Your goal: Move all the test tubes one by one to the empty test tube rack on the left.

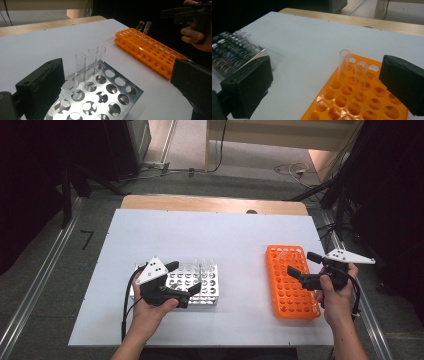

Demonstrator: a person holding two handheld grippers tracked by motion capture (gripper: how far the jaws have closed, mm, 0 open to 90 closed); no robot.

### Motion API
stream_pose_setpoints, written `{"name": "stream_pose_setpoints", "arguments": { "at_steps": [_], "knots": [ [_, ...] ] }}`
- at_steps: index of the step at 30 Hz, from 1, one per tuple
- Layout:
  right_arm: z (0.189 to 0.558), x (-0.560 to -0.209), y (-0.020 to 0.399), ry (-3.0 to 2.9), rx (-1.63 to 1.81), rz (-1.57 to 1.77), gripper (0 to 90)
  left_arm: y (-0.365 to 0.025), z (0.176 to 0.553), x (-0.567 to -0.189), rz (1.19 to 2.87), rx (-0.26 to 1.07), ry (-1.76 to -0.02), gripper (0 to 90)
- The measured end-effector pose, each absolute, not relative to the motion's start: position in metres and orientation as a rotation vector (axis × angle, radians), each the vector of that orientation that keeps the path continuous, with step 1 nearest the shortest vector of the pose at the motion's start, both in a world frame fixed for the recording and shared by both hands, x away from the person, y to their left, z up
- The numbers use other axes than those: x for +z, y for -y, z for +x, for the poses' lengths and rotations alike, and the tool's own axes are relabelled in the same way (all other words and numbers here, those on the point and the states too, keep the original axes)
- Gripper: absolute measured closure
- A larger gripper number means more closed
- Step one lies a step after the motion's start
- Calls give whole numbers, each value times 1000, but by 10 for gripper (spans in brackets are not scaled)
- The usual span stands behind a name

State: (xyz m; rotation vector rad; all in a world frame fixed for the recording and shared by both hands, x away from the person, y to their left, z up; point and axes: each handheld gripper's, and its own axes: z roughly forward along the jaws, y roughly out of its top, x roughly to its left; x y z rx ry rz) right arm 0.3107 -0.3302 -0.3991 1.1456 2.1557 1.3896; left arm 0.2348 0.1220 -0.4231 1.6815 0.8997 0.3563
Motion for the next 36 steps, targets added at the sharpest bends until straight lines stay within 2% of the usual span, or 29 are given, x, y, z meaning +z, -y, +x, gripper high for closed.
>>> {"name": "stream_pose_setpoints", "arguments": {
  "at_steps": [12, 14, 15, 17, 20, 36],
  "knots": [
    [344, -414, 331, -2165, 1281, 1202, 0, -125, 235, -426, 1680, 352, -908, 0],
    [345, -419, 336, -2161, 1319, 1230, 26, -126, 235, -426, 1678, 352, -906, 0],
    [346, -422, 338, -2169, 1333, 1242, 54, -126, 235, -426, 1678, 352, -906, 0],
    [348, -426, 341, -2194, 1330, 1255, 178, -125, 235, -427, 1681, 351, -902, 0],
    [350, -432, 343, -2211, 1310, 1277, 202, -124, 234, -429, 1687, 345, -898, 0],
    [352, -451, 341, -2265, 1138, 1324, 533, -129, 230, -431, 1681, 350, -904, 0]
  ]
}}
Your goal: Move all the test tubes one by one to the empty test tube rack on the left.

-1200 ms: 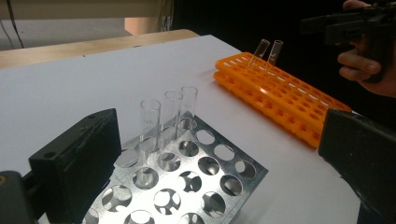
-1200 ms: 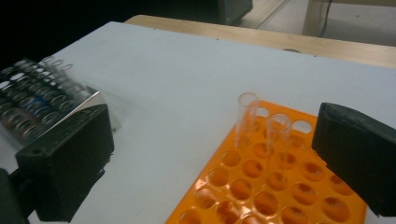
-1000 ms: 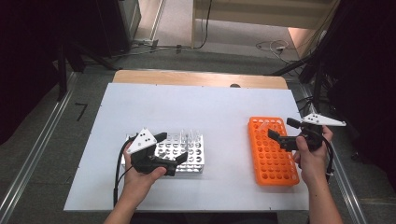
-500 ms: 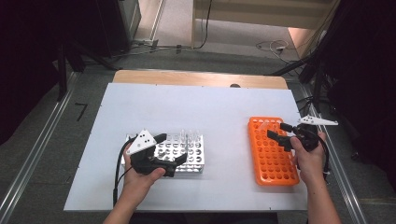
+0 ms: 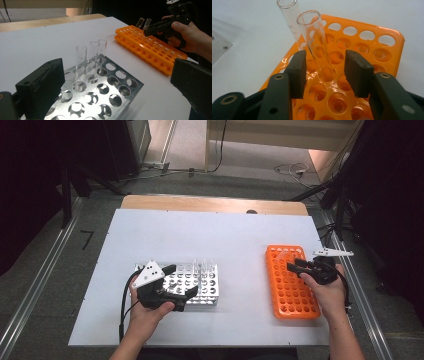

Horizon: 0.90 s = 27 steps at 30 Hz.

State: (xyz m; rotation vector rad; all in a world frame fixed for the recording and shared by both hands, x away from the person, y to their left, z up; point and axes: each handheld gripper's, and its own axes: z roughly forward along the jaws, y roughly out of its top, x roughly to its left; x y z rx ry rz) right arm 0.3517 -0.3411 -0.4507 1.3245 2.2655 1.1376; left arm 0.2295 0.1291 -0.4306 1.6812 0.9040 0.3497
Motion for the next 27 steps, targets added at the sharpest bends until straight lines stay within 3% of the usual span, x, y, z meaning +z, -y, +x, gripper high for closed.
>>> {"name": "stream_pose_setpoints", "arguments": {
  "at_steps": [17, 27],
  "knots": [
    [353, -455, 328, -2262, 1022, 1270, 686, -126, 229, -432, 1689, 345, -908, 0],
    [352, -455, 326, -2240, 999, 1269, 729, -122, 229, -432, 1696, 342, -900, 0]
  ]
}}
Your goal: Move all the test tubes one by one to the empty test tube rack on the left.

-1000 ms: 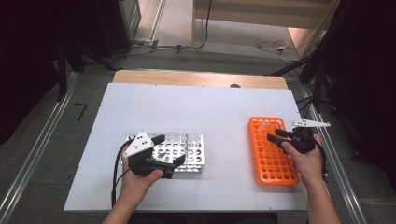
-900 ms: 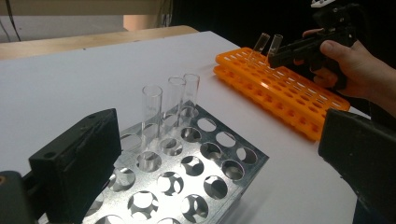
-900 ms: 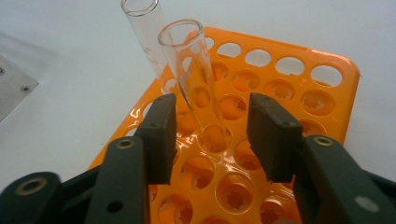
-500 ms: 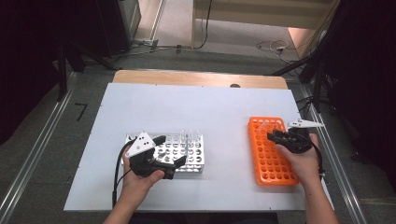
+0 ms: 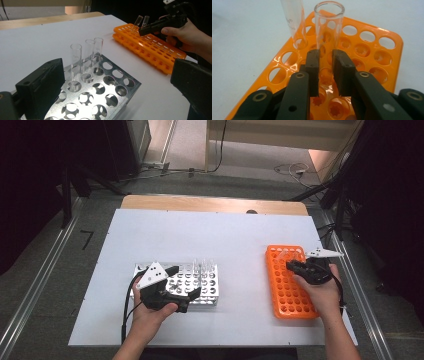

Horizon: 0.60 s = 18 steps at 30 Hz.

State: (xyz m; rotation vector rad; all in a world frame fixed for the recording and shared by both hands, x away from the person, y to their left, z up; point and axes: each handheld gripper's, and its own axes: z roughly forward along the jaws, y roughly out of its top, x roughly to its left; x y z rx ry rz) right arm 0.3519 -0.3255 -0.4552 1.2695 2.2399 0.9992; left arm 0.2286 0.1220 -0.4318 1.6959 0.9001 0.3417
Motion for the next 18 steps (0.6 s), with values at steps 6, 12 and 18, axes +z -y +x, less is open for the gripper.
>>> {"name": "stream_pose_setpoints", "arguments": {
  "at_steps": [6, 12, 18],
  "knots": [
    [352, -455, 327, -2236, 1007, 1284, 736, -123, 229, -431, 1689, 344, -905, 0],
    [351, -454, 327, -2229, 1026, 1278, 736, -124, 228, -431, 1689, 348, -904, 0],
    [350, -452, 330, -2219, 1062, 1282, 736, -124, 228, -431, 1691, 351, -902, 0]
  ]
}}
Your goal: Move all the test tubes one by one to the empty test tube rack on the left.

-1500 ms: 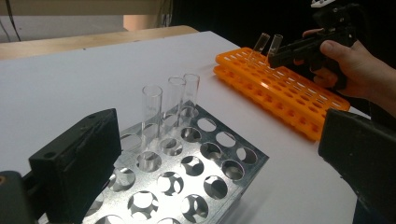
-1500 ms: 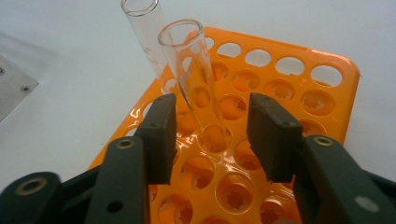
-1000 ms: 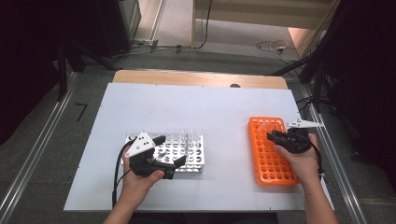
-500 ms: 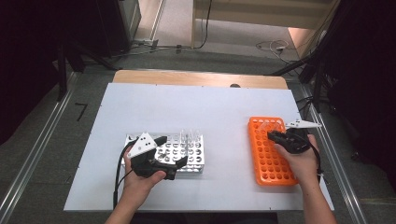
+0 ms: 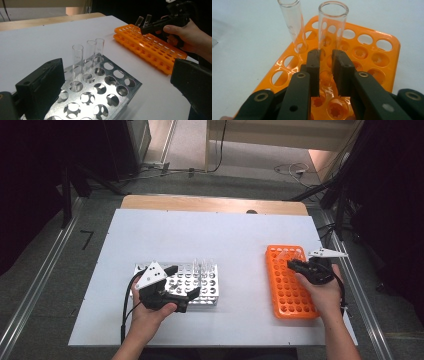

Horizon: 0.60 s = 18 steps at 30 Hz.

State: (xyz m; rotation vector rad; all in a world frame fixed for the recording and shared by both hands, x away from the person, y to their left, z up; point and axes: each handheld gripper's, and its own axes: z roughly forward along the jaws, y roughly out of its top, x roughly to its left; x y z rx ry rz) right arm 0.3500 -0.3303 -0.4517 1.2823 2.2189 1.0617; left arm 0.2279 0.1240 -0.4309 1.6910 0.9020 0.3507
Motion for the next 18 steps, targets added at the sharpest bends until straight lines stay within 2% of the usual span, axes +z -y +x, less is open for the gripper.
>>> {"name": "stream_pose_setpoints", "arguments": {
  "at_steps": [11, 18],
  "knots": [
    [341, -428, 336, -2171, 1142, 1262, 736, -125, 227, -430, 1687, 356, -903, 0],
    [331, -409, 325, -2194, 1207, 1199, 737, -125, 226, -428, 1691, 370, -896, 0]
  ]
}}
